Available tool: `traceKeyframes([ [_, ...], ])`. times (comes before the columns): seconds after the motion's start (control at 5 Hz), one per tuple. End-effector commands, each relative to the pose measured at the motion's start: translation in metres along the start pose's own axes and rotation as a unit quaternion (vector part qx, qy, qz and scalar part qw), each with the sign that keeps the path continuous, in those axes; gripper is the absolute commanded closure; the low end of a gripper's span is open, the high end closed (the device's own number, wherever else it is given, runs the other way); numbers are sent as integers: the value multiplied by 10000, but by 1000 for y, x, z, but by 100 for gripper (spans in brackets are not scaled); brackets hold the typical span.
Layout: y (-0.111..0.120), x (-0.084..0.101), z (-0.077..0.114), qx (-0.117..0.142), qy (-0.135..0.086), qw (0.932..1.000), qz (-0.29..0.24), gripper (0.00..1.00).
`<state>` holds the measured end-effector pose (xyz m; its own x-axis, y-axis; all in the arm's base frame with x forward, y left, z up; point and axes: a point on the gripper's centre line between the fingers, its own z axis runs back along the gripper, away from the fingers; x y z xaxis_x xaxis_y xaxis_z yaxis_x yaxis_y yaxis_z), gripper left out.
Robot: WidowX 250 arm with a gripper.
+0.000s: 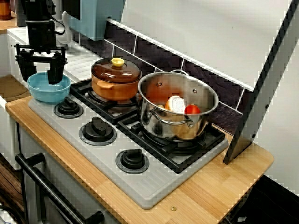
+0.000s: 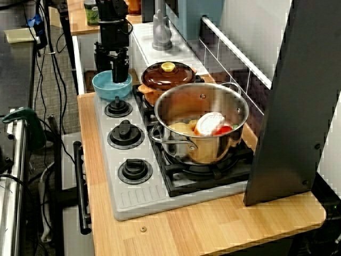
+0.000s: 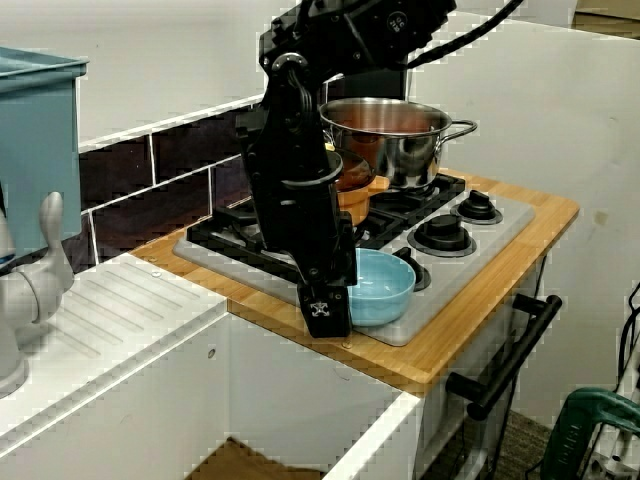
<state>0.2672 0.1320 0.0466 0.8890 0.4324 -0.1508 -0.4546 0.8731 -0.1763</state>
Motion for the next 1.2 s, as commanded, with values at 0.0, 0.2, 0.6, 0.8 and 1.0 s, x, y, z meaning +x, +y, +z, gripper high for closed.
traceKeyframes([
  [0.0,0,0,9,-65,-202,9998,27,100],
  [0.2,-1,-1,9,-19,-189,9998,-20,100],
  [0.6,0,-1,10,-29,-166,9999,-15,100],
  [0.8,3,-2,15,-94,-163,9998,-19,100],
  [1.0,7,-10,30,-245,-215,9995,-57,100],
])
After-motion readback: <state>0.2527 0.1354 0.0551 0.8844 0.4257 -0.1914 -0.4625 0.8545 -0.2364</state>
